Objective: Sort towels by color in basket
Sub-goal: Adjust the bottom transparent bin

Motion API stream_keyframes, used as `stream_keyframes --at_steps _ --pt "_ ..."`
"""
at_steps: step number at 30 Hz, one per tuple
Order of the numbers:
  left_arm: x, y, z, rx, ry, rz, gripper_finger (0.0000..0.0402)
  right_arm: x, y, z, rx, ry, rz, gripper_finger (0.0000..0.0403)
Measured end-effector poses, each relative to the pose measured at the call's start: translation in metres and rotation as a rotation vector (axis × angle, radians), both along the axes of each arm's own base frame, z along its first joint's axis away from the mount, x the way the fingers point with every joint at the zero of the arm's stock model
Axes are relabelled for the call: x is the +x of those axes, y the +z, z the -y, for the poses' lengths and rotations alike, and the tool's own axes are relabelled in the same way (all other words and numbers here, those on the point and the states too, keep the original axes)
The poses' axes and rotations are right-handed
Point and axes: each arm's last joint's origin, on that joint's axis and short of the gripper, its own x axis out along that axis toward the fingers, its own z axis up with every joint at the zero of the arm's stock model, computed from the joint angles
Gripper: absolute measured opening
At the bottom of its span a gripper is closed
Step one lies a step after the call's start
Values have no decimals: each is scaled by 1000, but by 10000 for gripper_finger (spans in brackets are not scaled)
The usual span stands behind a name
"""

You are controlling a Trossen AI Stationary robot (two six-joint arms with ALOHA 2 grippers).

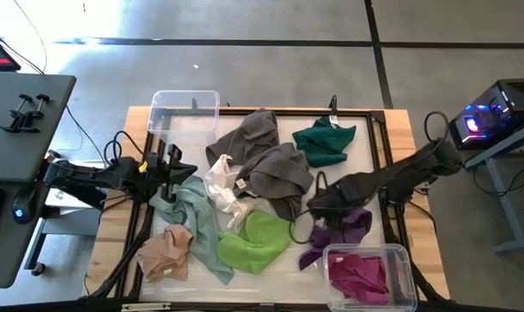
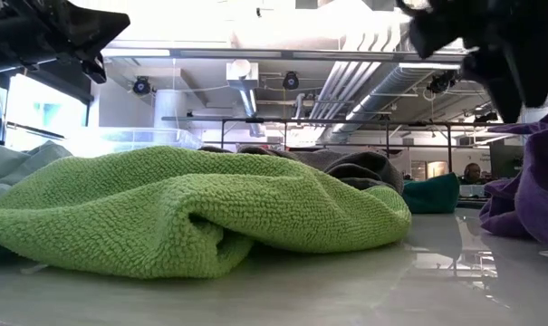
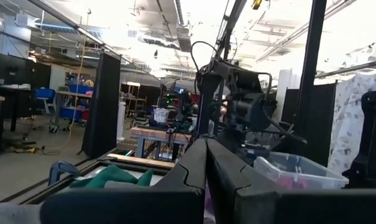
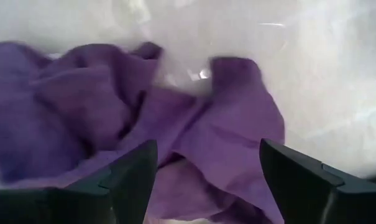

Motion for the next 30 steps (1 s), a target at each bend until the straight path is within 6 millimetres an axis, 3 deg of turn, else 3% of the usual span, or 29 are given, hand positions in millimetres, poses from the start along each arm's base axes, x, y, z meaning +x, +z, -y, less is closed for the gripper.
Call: stream_keyframes --at_steps 6,10,17,21,23,30 --pt "2 -2 0 2 0 -21 0 -38 -17 -6 17 -122 -16 277" --pt "2 -1 0 1 0 -18 0 -50 -36 -9 47 -126 38 277" --pt "2 -2 0 -1 9 -19 0 -50 -70 -12 130 -93 161 277" --pt "2 -1 -1 -5 23 -18 0 -47 -78 -7 53 -95 238 269" --pt "2 -1 -1 -6 26 -17 0 -53 -85 -2 -6 -91 183 260" --pt "2 -1 -1 -7 26 -15 0 -52 -81 -5 6 -109 195 241"
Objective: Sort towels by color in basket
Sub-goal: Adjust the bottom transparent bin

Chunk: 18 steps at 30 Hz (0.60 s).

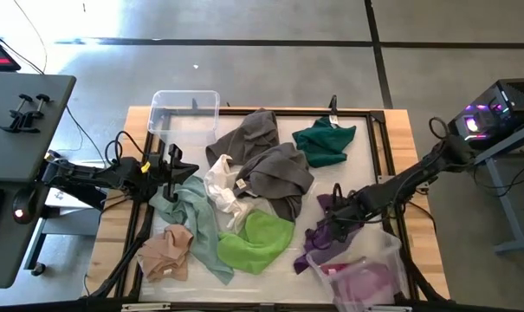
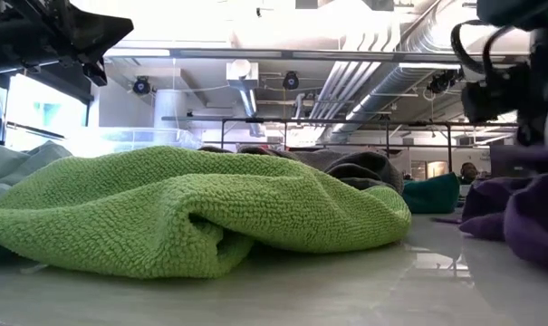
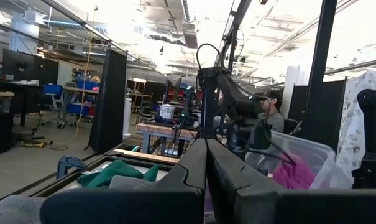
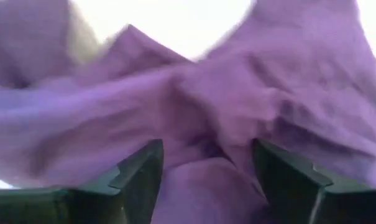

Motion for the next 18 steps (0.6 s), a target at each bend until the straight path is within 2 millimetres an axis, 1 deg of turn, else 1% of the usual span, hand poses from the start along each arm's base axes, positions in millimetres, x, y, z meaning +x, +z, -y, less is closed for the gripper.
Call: stream_keyframes --at_steps 5,7,10,15,18 --pt "0 1 0 0 0 6 0 0 17 -6 -23 14 -30 240" --pt "0 1 0 -1 0 16 0 3 29 -11 -15 26 -15 240" --pt "-1 3 0 -2 0 28 0 4 46 -16 -15 46 -35 240" --pt "-1 4 0 5 3 46 0 7 86 -27 16 98 -14 240" --pt "-2 5 0 10 5 48 0 9 115 -32 55 129 27 240"
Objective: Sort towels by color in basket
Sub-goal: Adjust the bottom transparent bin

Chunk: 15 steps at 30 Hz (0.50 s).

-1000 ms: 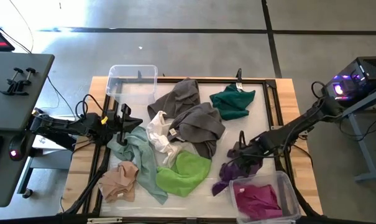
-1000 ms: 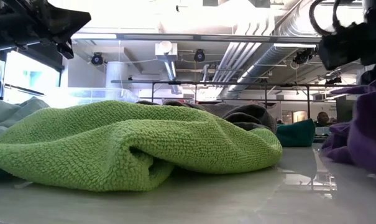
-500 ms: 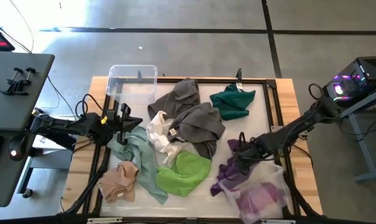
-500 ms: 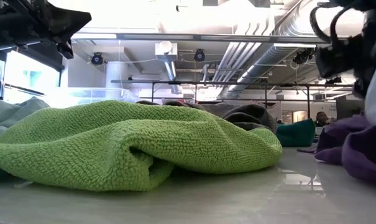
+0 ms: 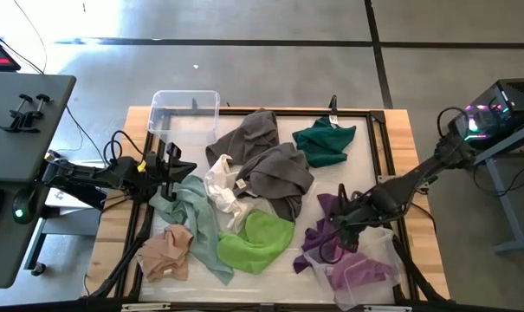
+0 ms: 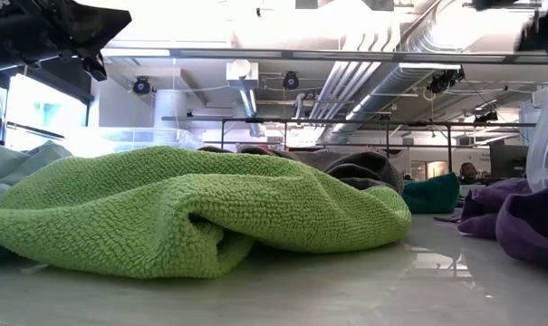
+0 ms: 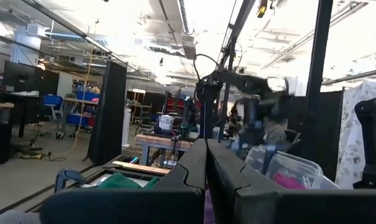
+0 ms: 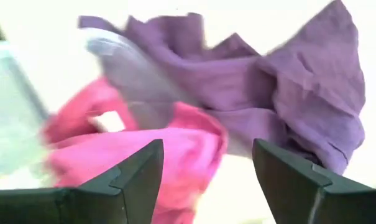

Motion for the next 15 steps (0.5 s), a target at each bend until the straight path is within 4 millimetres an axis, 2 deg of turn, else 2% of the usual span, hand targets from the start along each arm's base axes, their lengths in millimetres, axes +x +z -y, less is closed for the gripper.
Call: stream_keyframes --at_steps 5,8,11,15 --pt "0 0 0 3 1 0 0 1 47 -7 87 3 85 240" --pt "0 0 0 1 1 5 0 0 68 -16 168 64 160 240" --pt "0 1 0 2 1 6 0 0 75 -24 206 117 214 240" --pt "0 0 0 1 0 5 0 5 67 -35 223 198 229 240"
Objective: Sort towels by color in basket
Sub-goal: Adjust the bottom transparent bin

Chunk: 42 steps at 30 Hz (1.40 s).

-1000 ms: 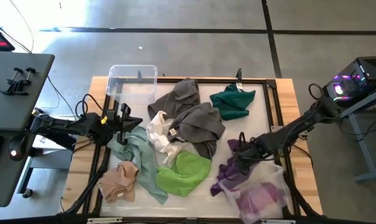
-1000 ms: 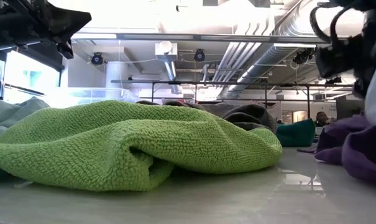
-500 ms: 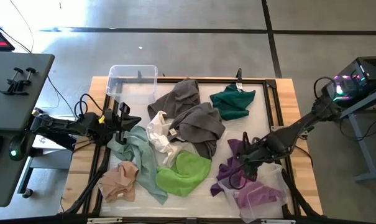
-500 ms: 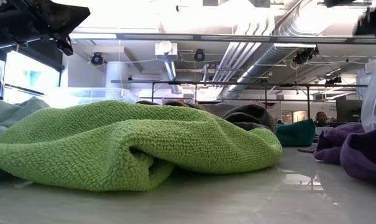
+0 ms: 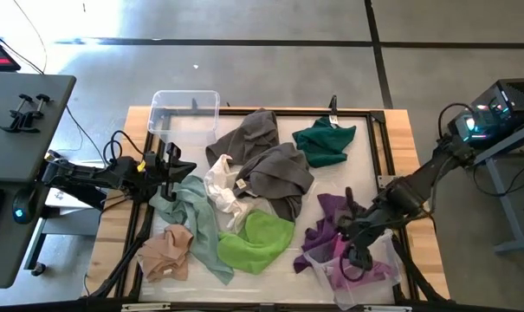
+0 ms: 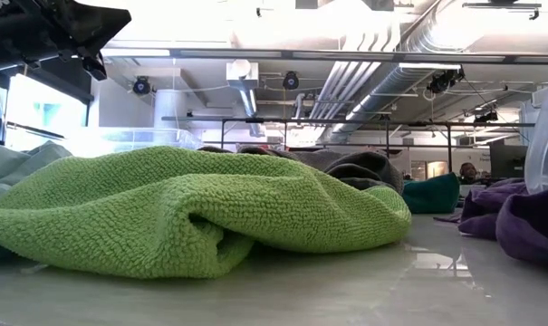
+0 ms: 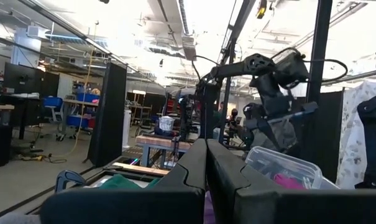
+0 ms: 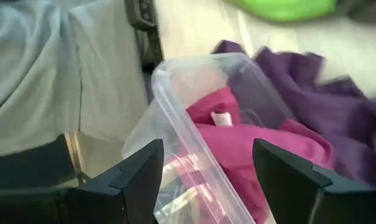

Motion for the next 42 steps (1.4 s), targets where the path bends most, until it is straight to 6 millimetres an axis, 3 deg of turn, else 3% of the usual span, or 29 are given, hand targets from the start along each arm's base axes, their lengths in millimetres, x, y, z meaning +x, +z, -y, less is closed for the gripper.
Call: stream_keyframes --at_steps 8,15,18,27,37,42 --pt "0 0 0 22 8 -3 0 26 -27 -18 -73 177 9 240" --pt "0 0 -1 18 31 -5 0 33 -44 -32 -51 239 -65 225" --pt "0 0 -1 17 32 -4 0 32 -47 -38 -50 247 -72 189" --pt "0 0 -1 14 45 -5 0 27 -43 -58 3 124 -17 23" --pt "0 0 -1 14 47 -5 0 12 -44 -74 -198 35 156 21" --pt "0 0 -1 13 48 -7 0 9 -62 -88 -305 98 154 18"
